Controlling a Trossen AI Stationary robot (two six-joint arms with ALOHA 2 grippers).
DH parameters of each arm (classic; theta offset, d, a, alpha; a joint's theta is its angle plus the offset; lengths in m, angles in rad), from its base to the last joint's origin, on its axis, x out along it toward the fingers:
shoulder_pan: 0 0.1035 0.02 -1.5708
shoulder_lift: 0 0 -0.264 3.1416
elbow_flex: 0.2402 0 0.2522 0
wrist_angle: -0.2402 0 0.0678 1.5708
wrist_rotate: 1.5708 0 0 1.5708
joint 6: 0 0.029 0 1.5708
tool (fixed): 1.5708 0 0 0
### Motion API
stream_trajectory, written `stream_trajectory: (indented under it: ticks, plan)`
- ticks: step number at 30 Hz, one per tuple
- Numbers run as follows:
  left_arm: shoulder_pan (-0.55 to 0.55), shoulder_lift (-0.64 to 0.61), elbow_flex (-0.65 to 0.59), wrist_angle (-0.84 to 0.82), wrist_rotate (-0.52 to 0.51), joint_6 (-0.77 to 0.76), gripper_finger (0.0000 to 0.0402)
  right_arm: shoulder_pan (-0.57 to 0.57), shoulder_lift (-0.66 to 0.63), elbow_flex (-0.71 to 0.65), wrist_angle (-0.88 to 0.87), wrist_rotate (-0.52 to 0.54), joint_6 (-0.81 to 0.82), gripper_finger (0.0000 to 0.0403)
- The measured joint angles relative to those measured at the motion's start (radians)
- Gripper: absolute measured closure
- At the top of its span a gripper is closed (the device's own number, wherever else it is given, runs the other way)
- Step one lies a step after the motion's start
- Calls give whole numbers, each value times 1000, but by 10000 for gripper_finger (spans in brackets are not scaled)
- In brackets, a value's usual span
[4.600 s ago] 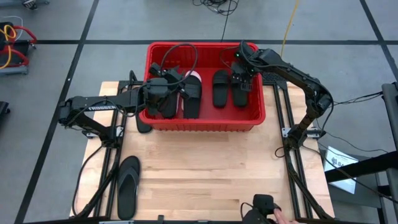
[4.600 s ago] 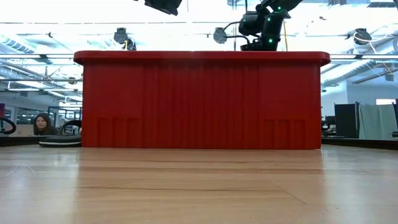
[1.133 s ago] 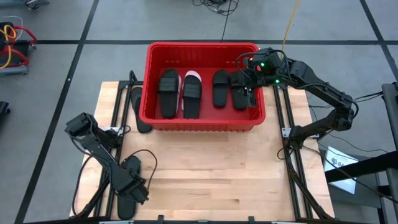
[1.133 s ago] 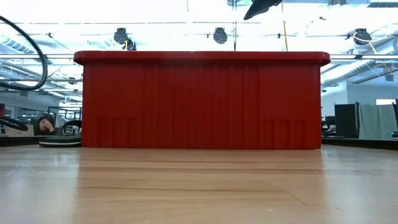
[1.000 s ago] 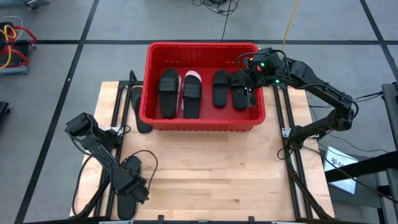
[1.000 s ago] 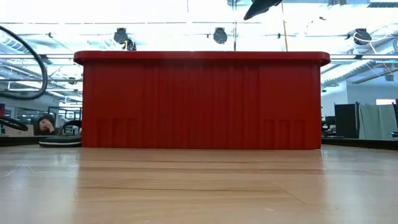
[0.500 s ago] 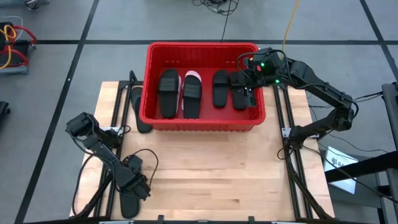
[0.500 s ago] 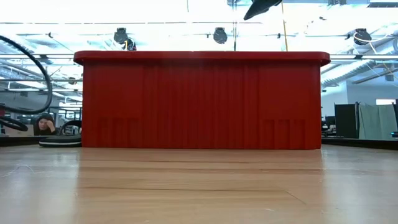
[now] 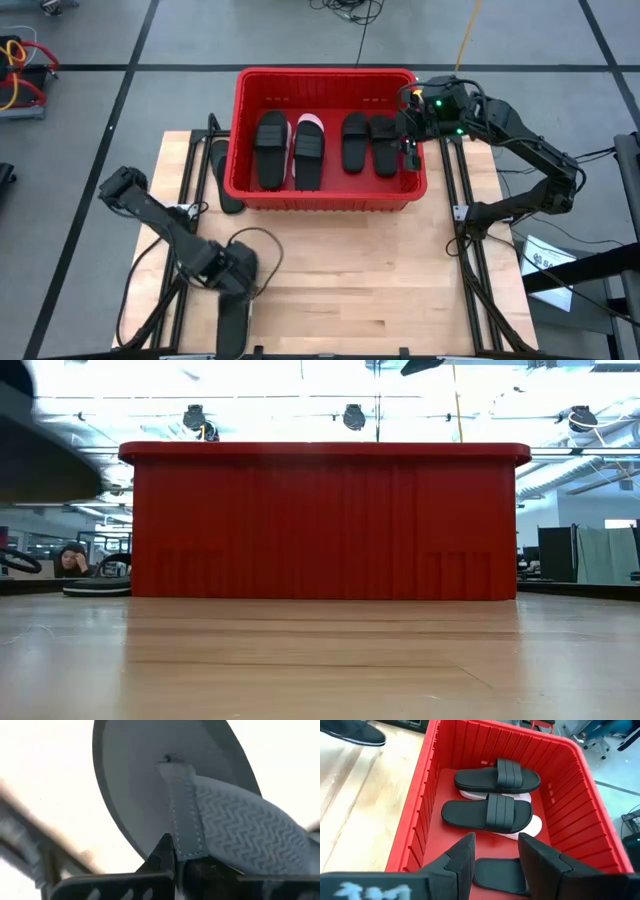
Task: Pick and place slides into bin
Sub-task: Put the bottom black flip flop on top of the slide in the red bin
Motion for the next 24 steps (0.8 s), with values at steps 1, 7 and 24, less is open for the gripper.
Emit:
stream_trajectory:
  ticks: [1, 7, 24]
  plan:
    - [18, -7, 35, 1, -15, 42, 400, 0, -7, 0, 0, 0, 0, 261]
    - [138, -22, 265, -38, -196, 294, 401, 0, -34, 0, 0, 1, 5, 261]
    - [644, -22, 562, 150, -662, 995, 401, 0, -95, 0, 0, 8, -3, 261]
